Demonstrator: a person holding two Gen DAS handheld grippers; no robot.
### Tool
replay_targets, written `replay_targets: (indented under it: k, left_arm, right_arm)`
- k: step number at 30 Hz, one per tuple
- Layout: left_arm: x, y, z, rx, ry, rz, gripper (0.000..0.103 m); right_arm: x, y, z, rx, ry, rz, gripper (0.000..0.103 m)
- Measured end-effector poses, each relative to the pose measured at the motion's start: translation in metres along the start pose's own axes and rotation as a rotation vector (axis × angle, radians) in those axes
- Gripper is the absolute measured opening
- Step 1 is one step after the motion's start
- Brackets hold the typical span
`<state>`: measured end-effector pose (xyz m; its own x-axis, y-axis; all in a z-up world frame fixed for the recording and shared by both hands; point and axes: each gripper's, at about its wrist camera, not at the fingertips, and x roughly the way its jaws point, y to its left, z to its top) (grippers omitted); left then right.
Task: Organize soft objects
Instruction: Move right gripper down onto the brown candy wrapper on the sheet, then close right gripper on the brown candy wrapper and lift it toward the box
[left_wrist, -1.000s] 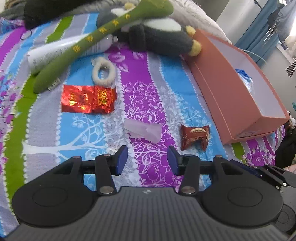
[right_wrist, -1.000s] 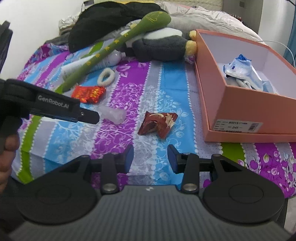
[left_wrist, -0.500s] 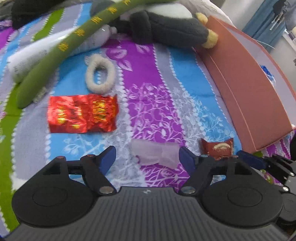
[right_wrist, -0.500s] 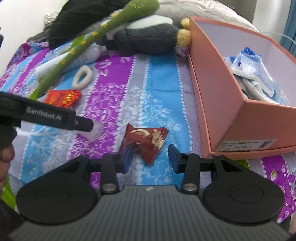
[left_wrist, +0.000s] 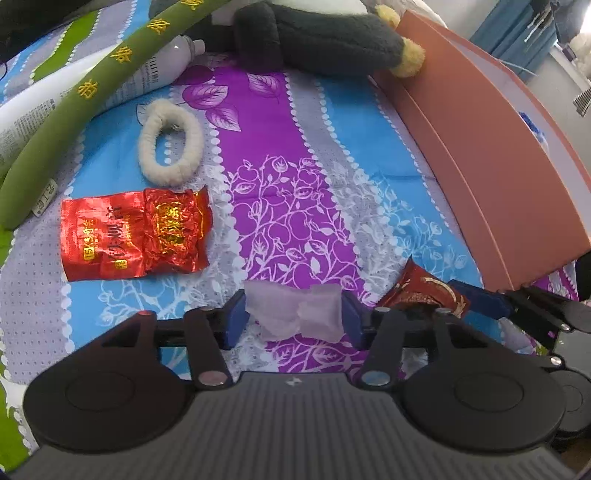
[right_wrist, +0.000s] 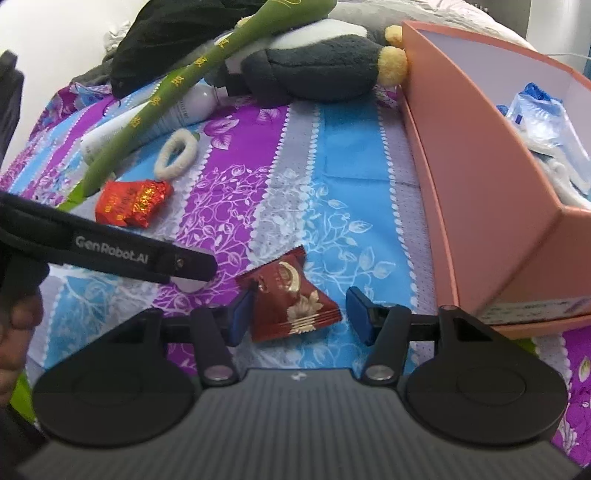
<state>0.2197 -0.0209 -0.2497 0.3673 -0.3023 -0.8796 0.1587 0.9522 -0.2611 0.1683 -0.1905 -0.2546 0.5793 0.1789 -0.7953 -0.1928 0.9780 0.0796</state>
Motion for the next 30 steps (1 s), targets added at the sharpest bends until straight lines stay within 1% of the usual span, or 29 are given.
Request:
replay_targets:
  k: [1, 2, 4, 6, 10, 12, 15, 19, 22, 27, 30]
  left_arm:
    - [-0.001, 0.0, 0.0, -0.003, -0.005, -0.001, 0.05]
    - [-0.002, 0.0, 0.0, -0.007, -0.008, -0.008, 0.047]
    - [-0.006, -0.001, 0.001, -0.007, -0.014, -0.01, 0.038]
    - [-0.009, -0.002, 0.003, -0.002, -0.02, -0.007, 0.031]
    - [-0.016, -0.004, 0.002, -0.003, -0.026, 0.004, 0.023]
    - [-0.02, -0.005, 0.001, -0.008, -0.033, 0.015, 0.02]
    - [-0.027, -0.005, -0.003, -0.021, -0.041, 0.025, 0.018]
    - [-0.037, -0.006, -0.011, -0.054, -0.053, 0.022, 0.018]
    - [-0.043, -0.008, -0.019, -0.062, -0.066, 0.047, 0.018]
    - [-0.053, -0.012, -0.029, -0.075, -0.086, 0.062, 0.018]
    - [-0.061, -0.014, -0.034, -0.084, -0.099, 0.06, 0.018]
  right_arm:
    - [0.0, 0.0, 0.0, 0.0, 0.002, 0.002, 0.051]
    - [0.0, 0.0, 0.0, -0.003, 0.002, 0.0, 0.051]
    - [-0.001, 0.002, 0.0, -0.011, -0.001, -0.003, 0.049]
    - [-0.001, 0.003, 0.001, -0.008, 0.004, -0.004, 0.048]
    - [-0.003, -0.001, 0.003, 0.052, 0.035, 0.013, 0.045]
    - [-0.007, -0.001, 0.002, 0.051, 0.037, 0.003, 0.044]
    - [-0.011, -0.001, -0.001, 0.054, 0.042, 0.001, 0.043]
    - [-0.02, 0.001, -0.004, 0.056, 0.031, 0.006, 0.042]
    - [-0.025, 0.001, -0.008, 0.068, 0.03, 0.018, 0.042]
    - [-0.032, 0.002, -0.015, 0.073, 0.024, 0.022, 0.042]
    - [-0.039, 0.003, -0.014, 0.071, 0.004, 0.026, 0.042]
